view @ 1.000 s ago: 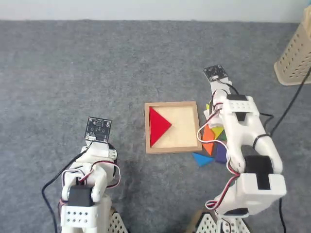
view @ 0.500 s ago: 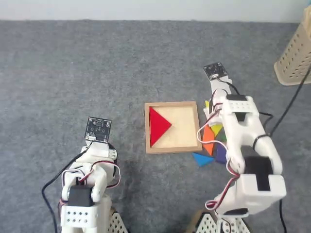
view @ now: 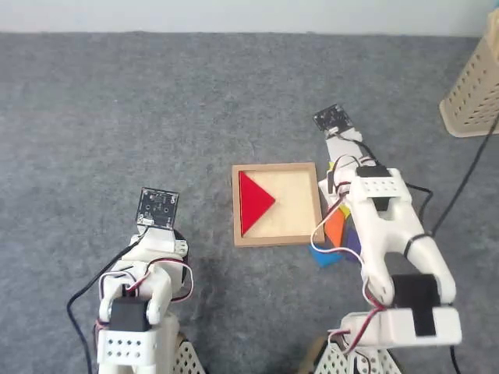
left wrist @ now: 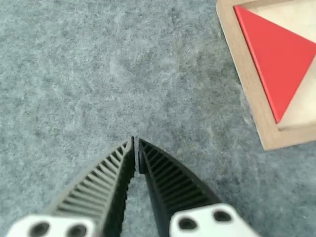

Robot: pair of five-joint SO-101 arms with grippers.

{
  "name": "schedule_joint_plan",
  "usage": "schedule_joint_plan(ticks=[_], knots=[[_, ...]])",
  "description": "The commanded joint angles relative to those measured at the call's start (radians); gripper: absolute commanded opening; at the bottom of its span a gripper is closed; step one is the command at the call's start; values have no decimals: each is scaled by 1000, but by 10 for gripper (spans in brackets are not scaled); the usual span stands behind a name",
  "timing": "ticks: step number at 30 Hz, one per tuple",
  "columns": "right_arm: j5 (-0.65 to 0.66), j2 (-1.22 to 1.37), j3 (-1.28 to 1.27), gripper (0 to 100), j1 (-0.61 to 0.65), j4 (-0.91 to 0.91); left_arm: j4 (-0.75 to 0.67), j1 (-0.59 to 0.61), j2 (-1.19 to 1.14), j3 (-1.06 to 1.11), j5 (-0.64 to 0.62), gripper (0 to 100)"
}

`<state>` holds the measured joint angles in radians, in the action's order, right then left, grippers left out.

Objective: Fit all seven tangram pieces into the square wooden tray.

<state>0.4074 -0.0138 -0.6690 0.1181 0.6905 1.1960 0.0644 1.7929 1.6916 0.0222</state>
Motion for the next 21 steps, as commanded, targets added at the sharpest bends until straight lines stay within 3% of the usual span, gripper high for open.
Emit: schedule_joint_plan(ticks=[1, 6, 18, 21], knots=[[14, 41, 87, 266, -22, 39, 5, 5, 3, -5, -9, 11], [14, 117, 152, 283, -48, 122, 5, 5, 3, -5, -9, 11], [17, 137, 157, 279, -45, 128, 5, 5, 3, -5, -9, 11], [12, 136, 157, 217, -47, 127, 5, 5, 3, -5, -9, 11]])
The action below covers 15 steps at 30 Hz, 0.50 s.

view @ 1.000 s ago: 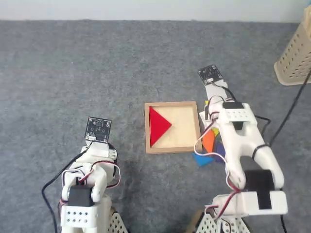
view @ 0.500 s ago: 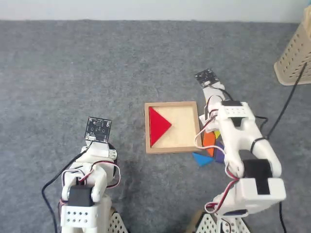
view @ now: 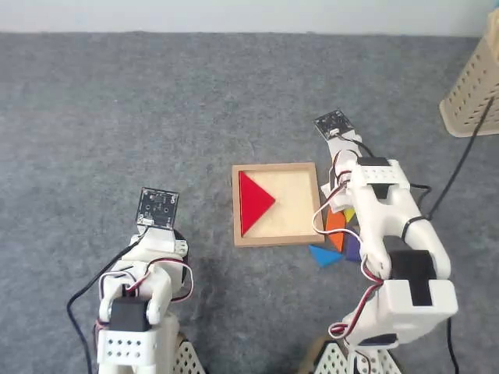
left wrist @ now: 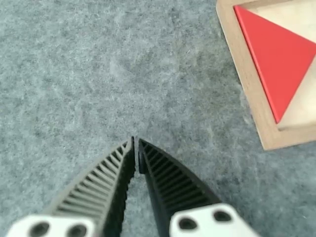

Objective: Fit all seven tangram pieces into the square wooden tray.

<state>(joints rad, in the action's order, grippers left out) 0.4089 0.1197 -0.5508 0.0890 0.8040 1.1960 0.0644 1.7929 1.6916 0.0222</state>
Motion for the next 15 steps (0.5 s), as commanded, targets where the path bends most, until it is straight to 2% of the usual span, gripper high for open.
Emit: schedule_joint_plan(ticks=[1, 5, 15], knots=[[9, 2, 38, 188, -19, 12, 5, 5, 3, -5, -9, 11], [9, 2, 38, 103, -21, 12, 5, 5, 3, -5, -9, 11], [8, -4, 37, 101, -24, 12, 5, 5, 3, -5, -9, 11]])
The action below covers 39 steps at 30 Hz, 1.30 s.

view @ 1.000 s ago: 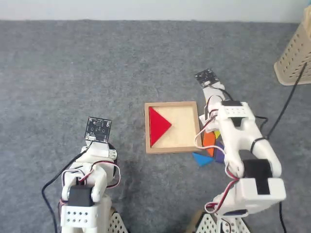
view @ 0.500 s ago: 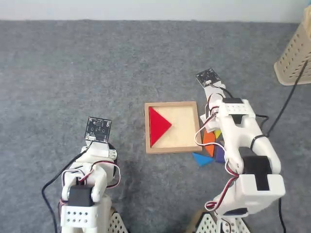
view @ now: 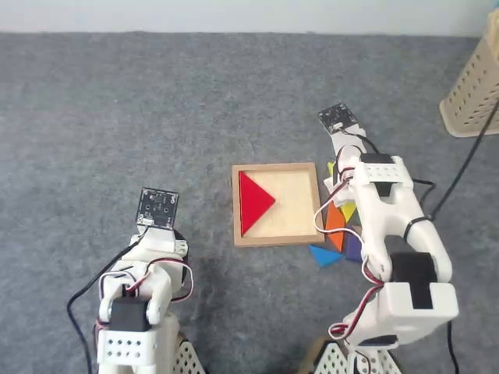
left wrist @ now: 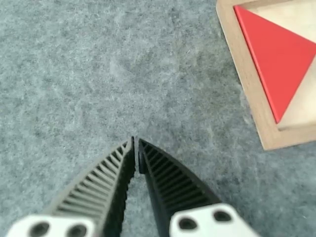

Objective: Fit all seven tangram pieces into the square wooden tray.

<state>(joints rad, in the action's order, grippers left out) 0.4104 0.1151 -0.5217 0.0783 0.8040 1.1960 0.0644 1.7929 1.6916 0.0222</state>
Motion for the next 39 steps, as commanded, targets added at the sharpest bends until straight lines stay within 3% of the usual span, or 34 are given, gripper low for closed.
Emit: schedule_joint_plan(ticks=[1, 4, 10, 28, 39], knots=[[6, -4, 15, 102, -15, 13, 5, 5, 3, -5, -9, 11], [8, -33, 60, 113, -31, 22, 5, 5, 3, -5, -9, 11], [15, 35, 140, 251, -38, 105, 5, 5, 3, -5, -9, 11], [52, 128, 158, 257, 33, 223, 5, 5, 3, -5, -9, 11], [54, 25, 31, 258, 87, 173, 5, 6, 3, -5, -9, 11]])
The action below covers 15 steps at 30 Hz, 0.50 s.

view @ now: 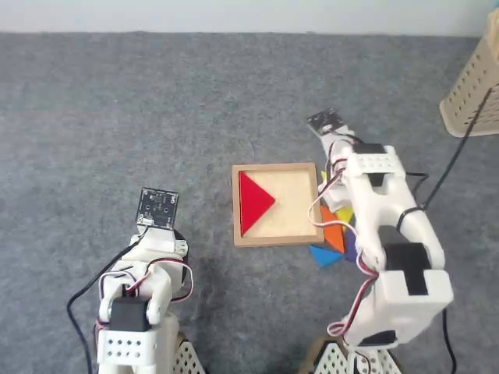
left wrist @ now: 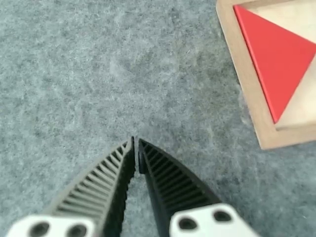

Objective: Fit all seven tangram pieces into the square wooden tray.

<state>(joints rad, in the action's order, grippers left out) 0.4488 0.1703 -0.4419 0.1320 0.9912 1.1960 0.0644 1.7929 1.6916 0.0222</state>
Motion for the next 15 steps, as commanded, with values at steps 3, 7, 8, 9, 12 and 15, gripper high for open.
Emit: schedule_joint_plan(ticks=[3, 7, 8, 9, 12, 15], knots=[[31, -33, -57, 257, 35, -12, 5, 6, 3, -5, -9, 11], [37, -30, -57, 257, 50, -7, 5, 6, 3, -5, -9, 11], [37, -31, -57, 257, 48, -7, 5, 6, 3, -5, -9, 11], [34, -33, -57, 257, 44, -7, 5, 6, 3, -5, -9, 11], [2, -45, -49, 257, 1, -15, 5, 6, 3, -5, -9, 11], [-37, -120, -48, 257, -51, -31, 5, 5, 3, -5, -9, 11]])
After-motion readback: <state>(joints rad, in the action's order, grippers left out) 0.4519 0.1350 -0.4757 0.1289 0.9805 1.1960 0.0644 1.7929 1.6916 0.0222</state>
